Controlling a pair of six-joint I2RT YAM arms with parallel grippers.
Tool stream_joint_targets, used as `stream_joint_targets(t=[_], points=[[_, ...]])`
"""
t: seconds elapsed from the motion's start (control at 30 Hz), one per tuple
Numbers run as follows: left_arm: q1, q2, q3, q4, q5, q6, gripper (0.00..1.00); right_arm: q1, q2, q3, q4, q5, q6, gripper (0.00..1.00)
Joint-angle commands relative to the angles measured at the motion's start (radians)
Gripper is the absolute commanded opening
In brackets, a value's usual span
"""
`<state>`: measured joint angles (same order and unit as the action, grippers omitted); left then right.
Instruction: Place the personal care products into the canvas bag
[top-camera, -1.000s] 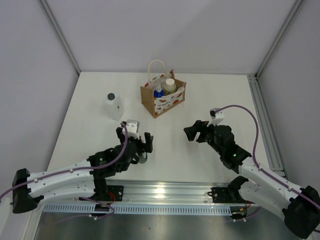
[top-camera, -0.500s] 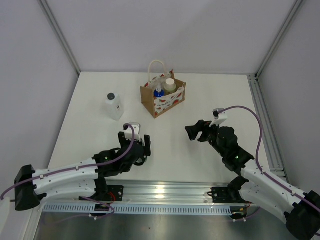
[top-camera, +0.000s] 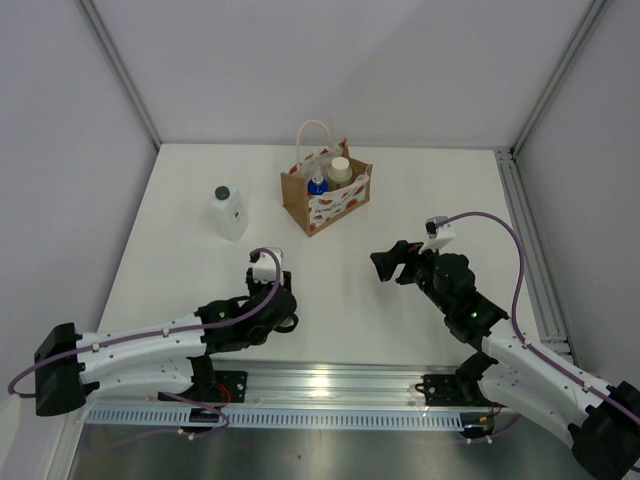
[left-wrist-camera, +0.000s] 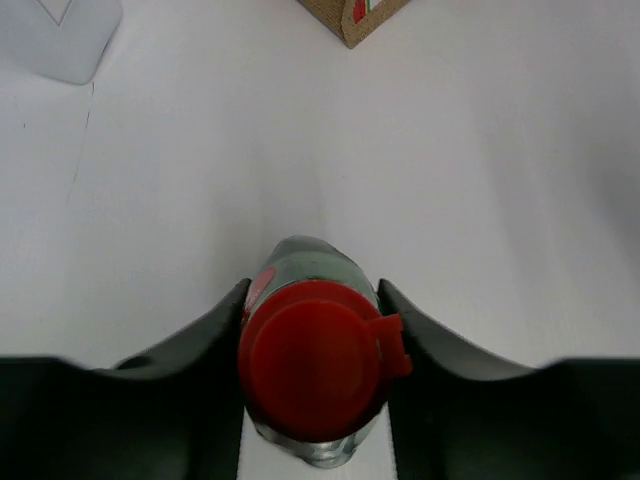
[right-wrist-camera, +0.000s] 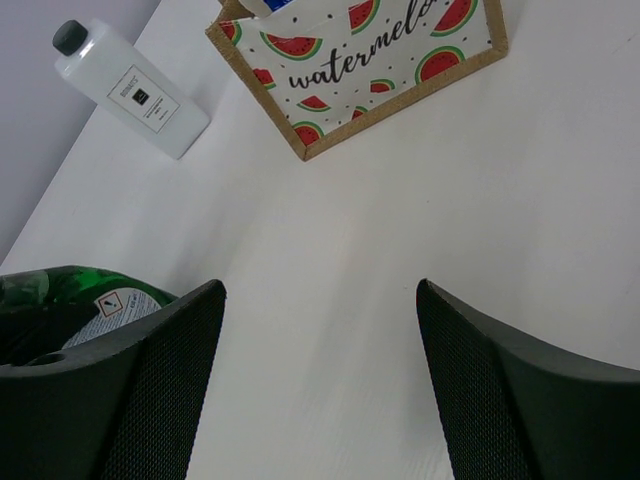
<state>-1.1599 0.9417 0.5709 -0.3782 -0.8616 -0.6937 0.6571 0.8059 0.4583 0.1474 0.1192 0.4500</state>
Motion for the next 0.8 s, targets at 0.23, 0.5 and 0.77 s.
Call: stream_joint_targets(t=[0.23,0.5,0.77], points=[[0.005,-0.032,0.075,-0.016,-0.113,0.023,0.01,0.004,0.013,0.013,0.026,0.013,-0.011,0.81],[0.041,-0.041,0.178,0.150,-0.091,0.190,0.01,0.007,0.004,0.011,0.026,0.008,-0.004,0.81],[0.201,0.029,0.331,0.208,0.076,0.284,0.00,0.010,0.013,0.011,0.029,0.010,-0.002,0.81]])
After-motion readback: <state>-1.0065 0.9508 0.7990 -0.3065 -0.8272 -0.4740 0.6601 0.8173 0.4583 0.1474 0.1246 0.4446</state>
